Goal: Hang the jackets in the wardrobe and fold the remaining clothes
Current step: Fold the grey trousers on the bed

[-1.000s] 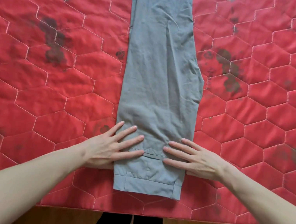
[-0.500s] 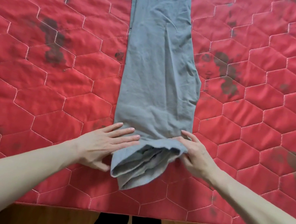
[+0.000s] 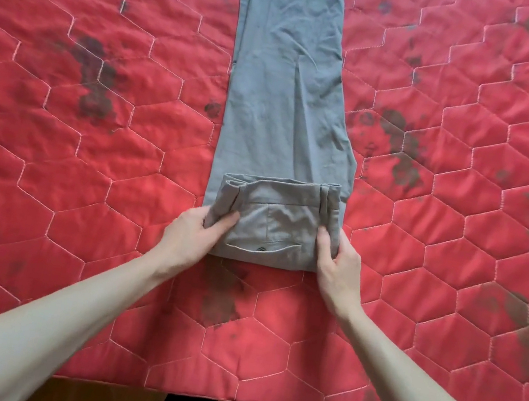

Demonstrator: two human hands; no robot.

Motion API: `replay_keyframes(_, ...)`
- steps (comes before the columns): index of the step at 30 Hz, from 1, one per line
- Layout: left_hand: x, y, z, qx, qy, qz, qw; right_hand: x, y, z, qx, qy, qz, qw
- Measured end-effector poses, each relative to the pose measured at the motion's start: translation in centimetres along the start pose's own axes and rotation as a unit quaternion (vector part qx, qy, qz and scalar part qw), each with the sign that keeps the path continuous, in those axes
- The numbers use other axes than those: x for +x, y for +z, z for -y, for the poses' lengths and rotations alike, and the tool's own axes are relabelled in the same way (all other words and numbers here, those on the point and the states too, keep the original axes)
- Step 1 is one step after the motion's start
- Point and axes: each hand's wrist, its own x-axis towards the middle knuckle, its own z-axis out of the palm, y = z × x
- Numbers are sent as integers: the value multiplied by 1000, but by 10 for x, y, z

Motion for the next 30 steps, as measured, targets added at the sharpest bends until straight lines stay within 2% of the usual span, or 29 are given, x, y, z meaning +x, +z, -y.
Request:
replay_keyframes(3,18,4,-5,-151,31,19,988,7,12,21,-51,33,-71,996)
replay_keyframes(6,23,17,-8,-171,7,-55,984,16,22,24,-101,45,-95,989)
replay_keyframes(10,32,28,-3,-80,-51,-152,984,23,24,14,-137,104,-109,979)
replay_keyframes(15,17,37,-32,13,-124,-254,959,28,31,22,-163,165,-129,964)
replay_keyframes(16,11,37,-31,58,-98,-275,955,28,32,22,-165,166,-133,963)
replay_keyframes(18,1,39,-26,167,34,-309,936,28,33,21,-179,168,-129,961)
replay_keyframes(20,-5,46,-18,278,229,-266,894,29,33,21,-197,165,-123,958)
replay_keyframes(22,-3,54,-11,371,360,-147,843,28,34,23,-213,163,-127,955)
replay_keyframes(24,5,60,-2,435,371,-60,818,26,36,25,-216,153,-130,956)
replay_keyframes(26,14,61,5,451,326,-30,830,26,36,23,-206,111,-138,962)
replay_keyframes(28,22,64,7,450,289,-28,845,31,35,20,-245,-20,-168,955)
replay_keyframes(30,26,69,0,450,258,-39,854,36,34,17,-321,-205,-129,915)
